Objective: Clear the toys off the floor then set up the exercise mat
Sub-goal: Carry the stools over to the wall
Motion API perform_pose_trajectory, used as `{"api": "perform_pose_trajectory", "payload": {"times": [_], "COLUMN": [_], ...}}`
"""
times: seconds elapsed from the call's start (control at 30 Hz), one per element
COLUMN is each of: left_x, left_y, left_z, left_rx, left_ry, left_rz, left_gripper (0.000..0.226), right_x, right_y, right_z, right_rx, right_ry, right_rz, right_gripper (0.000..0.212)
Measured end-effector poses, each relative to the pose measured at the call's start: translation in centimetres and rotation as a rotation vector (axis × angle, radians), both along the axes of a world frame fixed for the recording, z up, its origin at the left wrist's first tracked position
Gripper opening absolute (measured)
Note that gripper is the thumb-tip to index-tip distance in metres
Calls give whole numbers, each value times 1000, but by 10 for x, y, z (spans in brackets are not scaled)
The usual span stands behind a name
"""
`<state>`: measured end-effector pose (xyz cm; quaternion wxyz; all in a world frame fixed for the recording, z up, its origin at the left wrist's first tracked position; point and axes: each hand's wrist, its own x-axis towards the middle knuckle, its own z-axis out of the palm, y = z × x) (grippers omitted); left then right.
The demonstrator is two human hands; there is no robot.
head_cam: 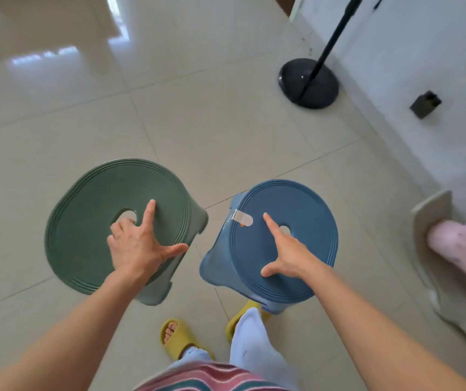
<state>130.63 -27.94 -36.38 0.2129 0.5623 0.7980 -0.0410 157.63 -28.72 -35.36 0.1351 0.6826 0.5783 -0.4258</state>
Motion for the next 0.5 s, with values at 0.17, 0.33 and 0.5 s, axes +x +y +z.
{"api": "perform_pose_trajectory", "payload": {"times": [0.17,0.33,0.5], "left_x": [67,146,220], "left_y": [37,72,101], "left_z": [29,55,80], "left_rx": [17,19,36], "left_ry": [20,33,39], "left_rz": [-157,-331,-485], "left_gripper": [114,113,110], "right_x": [67,137,200], "right_y": [-3,-6,-9], "right_z": [23,46,62], "right_rx": [30,40,47], "right_ry": [-1,-13,-4], "right_rz": [-91,-205,-300], "right_gripper": [121,122,121]}}
